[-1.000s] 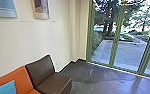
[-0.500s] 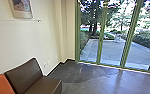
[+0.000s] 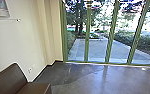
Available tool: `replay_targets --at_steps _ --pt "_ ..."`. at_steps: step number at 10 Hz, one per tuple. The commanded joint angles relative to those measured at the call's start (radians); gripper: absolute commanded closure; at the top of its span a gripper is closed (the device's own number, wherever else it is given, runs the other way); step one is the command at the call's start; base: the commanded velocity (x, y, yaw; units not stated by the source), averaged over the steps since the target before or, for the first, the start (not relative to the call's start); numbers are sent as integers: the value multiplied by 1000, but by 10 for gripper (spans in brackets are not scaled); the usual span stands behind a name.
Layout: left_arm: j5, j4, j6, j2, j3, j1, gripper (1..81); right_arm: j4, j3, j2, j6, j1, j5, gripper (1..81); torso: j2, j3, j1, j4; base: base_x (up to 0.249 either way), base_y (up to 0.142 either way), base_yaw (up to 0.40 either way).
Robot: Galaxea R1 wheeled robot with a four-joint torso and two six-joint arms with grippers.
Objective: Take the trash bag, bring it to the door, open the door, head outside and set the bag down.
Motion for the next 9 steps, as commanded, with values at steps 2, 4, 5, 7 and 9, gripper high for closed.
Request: replay_targets --at_steps 2,4,5,7,9 --pt "65 -2 9 1 2 -61 811 -6 9 14 -5 49 -61 10 0 0 0 0 0 0 -392" --pt "65 -2 9 1 2 -62 811 -6 9 14 -5 49 -59 10 0 0 0 0 0 0 -392" --pt "65 -2 9 1 2 -61 811 -6 9 14 -5 49 -60 10 0 0 0 0 0 0 -392" --pt "65 -2 7 1 2 -61 811 -6 9 15 -5 49 -61 10 0 0 0 0 0 0 -392" --pt "65 -1 7 2 2 -62 811 -7 9 17 -5 49 -61 10 0 0 0 0 0 0 -392"
